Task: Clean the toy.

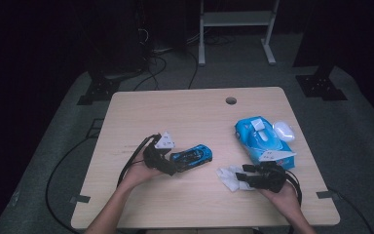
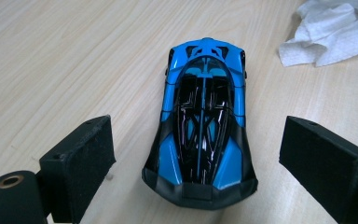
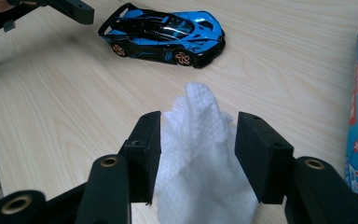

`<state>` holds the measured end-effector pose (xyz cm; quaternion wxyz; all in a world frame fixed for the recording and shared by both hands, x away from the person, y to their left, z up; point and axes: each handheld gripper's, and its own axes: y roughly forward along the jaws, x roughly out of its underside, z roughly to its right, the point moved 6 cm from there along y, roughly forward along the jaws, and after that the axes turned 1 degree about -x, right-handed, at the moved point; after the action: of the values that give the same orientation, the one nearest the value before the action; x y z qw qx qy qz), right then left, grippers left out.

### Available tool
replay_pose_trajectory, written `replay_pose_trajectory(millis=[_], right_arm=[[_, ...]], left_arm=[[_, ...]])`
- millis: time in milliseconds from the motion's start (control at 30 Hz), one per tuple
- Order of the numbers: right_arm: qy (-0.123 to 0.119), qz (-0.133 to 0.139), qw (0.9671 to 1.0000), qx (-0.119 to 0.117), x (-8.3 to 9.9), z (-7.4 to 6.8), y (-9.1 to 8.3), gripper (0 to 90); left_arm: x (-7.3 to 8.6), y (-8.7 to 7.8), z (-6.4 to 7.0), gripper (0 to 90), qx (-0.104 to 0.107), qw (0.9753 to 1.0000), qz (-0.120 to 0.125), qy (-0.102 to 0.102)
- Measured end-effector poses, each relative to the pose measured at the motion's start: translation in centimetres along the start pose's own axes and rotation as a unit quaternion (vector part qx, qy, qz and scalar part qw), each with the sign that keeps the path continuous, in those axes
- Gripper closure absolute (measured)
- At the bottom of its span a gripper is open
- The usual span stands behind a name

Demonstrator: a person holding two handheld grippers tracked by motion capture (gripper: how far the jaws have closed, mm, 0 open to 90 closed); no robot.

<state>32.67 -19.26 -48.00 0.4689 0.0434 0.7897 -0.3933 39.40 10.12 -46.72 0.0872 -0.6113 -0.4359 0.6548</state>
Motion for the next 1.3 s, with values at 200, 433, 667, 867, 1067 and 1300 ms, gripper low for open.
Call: replay_pose_trajectory(millis=[200,433,667,867,1067,1300], right_arm=[[0.002,0.003,1.0,0.0,0.2,0.0,-0.5,48.2],[0.005,0.009,0.9999,0.001,0.3,0.1,-1.2,45.8],[0.013,0.016,0.9998,0.002,0.8,0.4,-1.8,44.8],[0.021,0.019,0.9996,0.007,1.2,0.8,-2.4,44.1],[0.02,0.018,0.9996,0.009,1.4,1.0,-2.7,43.6],[0.023,0.021,0.9994,0.014,1.6,1.2,-3.3,42.9]], left_arm=[[0.3,-0.8,0.4,9.6,0.001,1.0,0.009,-0.001],[1.0,-1.5,0.8,9.5,0.002,0.9999,0.01,-0.003],[2.0,-2.4,0.9,9.1,-0.003,0.9999,0.011,-0.01],[2.8,-3.3,1.1,9.1,-0.006,0.9997,0.015,-0.015],[3.6,-4.0,1.2,8.9,-0.01,0.9995,0.017,-0.022],[4.5,-4.7,1.4,8.8,-0.013,0.9993,0.021,-0.029]])
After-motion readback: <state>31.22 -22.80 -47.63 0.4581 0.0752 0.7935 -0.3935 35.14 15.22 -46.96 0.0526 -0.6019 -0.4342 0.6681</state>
